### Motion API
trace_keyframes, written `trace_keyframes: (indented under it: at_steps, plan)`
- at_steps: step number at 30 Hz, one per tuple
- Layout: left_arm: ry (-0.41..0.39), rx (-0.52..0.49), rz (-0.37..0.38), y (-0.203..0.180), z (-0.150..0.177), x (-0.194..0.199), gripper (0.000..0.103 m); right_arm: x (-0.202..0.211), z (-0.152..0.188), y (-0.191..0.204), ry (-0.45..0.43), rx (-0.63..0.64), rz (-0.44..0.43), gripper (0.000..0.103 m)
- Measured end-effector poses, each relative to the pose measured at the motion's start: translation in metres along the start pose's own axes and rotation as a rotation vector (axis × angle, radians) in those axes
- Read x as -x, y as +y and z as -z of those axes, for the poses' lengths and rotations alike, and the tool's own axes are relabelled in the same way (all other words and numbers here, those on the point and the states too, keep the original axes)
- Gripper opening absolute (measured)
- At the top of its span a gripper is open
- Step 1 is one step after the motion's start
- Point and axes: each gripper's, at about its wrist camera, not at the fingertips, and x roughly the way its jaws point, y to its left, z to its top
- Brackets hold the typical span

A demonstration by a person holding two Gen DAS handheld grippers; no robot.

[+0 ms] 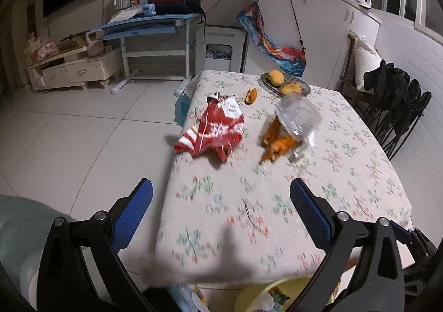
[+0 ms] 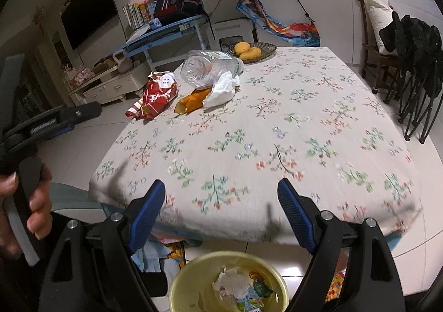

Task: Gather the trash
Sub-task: 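Grasp the clear jasmine-tea bottle with the right tool while the left grasps the red snack bag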

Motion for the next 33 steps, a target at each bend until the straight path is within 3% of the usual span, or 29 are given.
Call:
trace_keyframes:
  at_steps: [7, 15, 22, 29, 33]
  plan:
    - [0.059, 0.01, -0.012, 0.01, -0.037, -0.059, 0.096, -0.022, -0.034, 0.002, -0.006, -0.013, -0.041, 0.08]
    - [0.105, -0.025, 0.003, 0.013, -0.061, -0.108, 0.096, -0.053, -0.121, -0.002, -0.037, -0.12, -0.116, 0.088]
    - [0.156, -0.025, 0.035, 0.011, -0.067, -0.141, 0.096, -0.111, -0.17, 0.006, 0.072, -0.177, -0.104, 0.088]
    - [0.183, -0.038, 0.051, 0.01, -0.07, -0.162, 0.096, -0.16, -0.18, 0.006, 0.184, -0.175, -0.033, 0.088]
    - [0.191, -0.056, 0.064, 0.007, -0.073, -0.169, 0.096, -0.174, -0.179, -0.006, 0.229, -0.211, -0.074, 0.074]
